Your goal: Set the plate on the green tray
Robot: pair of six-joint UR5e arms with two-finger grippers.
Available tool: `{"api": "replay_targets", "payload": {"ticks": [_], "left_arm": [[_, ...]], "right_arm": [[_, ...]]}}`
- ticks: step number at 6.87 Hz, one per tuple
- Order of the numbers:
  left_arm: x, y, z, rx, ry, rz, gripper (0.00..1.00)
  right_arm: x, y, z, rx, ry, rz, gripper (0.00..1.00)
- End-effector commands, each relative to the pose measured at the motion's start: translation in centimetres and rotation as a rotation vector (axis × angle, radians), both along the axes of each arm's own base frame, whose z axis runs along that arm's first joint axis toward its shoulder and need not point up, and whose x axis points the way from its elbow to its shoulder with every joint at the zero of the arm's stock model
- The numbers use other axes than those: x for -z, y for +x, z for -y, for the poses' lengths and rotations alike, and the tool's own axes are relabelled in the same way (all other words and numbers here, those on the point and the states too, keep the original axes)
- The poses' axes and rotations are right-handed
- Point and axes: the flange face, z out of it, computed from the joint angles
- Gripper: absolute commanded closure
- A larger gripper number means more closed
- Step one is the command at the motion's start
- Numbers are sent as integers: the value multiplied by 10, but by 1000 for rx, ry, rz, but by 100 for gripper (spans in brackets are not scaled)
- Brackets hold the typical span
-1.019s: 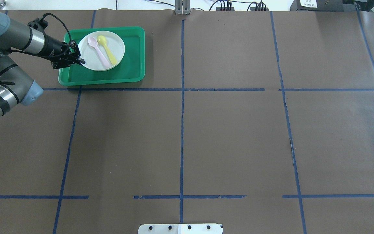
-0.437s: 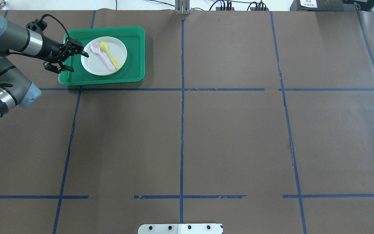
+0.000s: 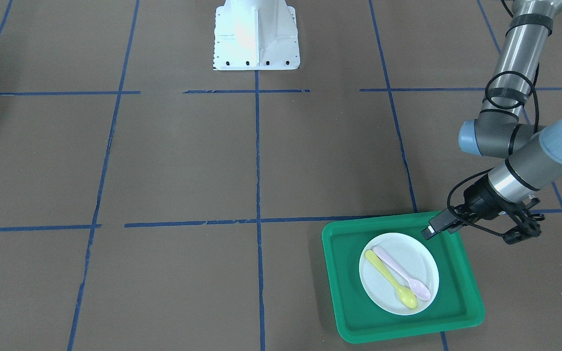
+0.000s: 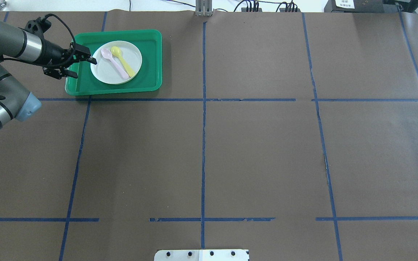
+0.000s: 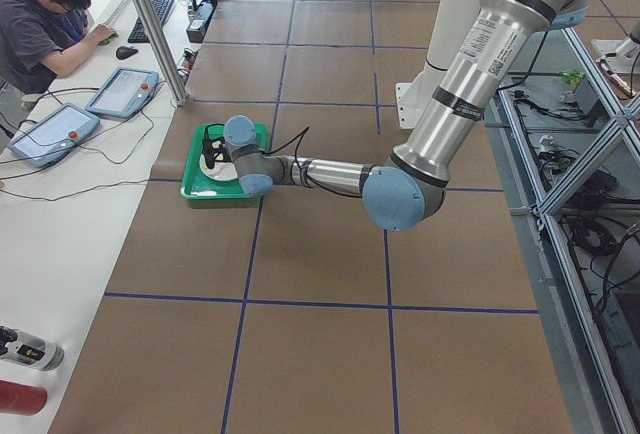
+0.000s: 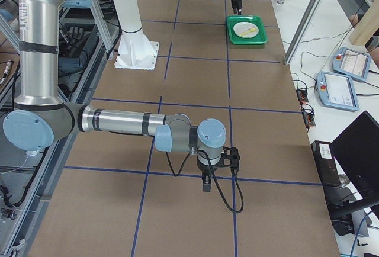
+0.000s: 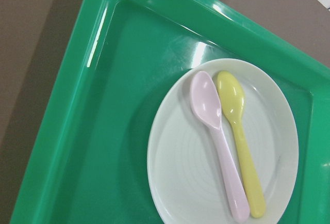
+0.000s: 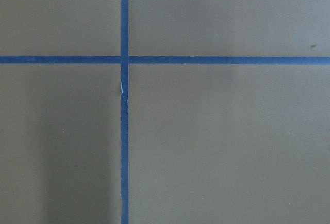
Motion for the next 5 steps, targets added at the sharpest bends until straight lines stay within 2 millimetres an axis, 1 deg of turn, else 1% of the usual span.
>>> {"api": "replay_targets", "payload": {"ticks": [1,2,3,4,5], "left_arm": [[49,-62,-12,-13,163,98,0],[67,-94,-12,-15,217,162,0],[87,-112,-15,-77,319,258,0],[73,-131,-32,-111,393,358,0],[54,-142,-42,-140,422,389,0]], "right_arm": [[0,0,0,0,-1,0,0],[0,0,0,0,-1,0,0],[0,0,0,0,-1,0,0],[0,0,0,0,-1,0,0],[0,0,0,0,-1,0,0]]}}
